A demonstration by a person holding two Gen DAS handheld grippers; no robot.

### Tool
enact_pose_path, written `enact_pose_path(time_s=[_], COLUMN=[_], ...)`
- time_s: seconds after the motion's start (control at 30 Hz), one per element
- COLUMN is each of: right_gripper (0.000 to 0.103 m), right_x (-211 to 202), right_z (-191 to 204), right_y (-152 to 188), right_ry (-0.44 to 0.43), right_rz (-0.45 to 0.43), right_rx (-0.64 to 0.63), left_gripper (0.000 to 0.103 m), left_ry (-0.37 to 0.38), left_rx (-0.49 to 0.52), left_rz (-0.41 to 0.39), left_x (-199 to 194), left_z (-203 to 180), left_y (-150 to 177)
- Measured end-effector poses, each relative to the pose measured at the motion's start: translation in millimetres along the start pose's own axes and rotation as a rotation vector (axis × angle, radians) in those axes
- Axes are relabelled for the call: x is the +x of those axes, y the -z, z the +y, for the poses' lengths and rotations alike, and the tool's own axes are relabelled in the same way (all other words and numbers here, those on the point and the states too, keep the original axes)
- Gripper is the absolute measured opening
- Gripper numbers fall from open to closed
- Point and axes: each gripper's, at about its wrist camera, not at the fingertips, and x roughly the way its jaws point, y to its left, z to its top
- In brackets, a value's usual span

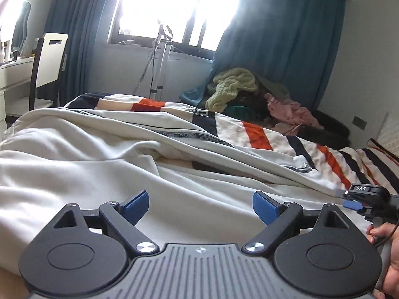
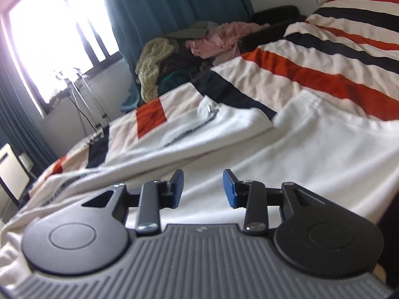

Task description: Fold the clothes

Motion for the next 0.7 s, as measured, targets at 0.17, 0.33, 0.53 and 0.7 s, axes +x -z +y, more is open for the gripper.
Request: enact_pose_path(time_s=[0.17, 0.33, 0.53, 0.7], right_gripper=[0.039, 0.040, 0.040, 0.038], right_x=[-4, 22, 85, 127], right_z=[-1, -18, -36, -20], right_y=[0, -10, -27, -42], right_ry=[-0.003, -0.012, 0.015, 0.089], right_rz=[0.029, 0.103, 0.212, 0.227], right_rx=[-0.001, 0.133, 0.181, -0.019], left_gripper=[0.092, 0.093, 0.094, 0.094], left_ry=[-0.011, -0.008, 0.007, 0.002], left_rx=[0.048, 0.039, 0.007, -0.007], left_rz=[-0.022, -0.025, 0.003, 0.023], left_x=[13, 21, 29, 46], left_z=[-13, -17, -13, -11], left_y=[2, 3, 4, 7])
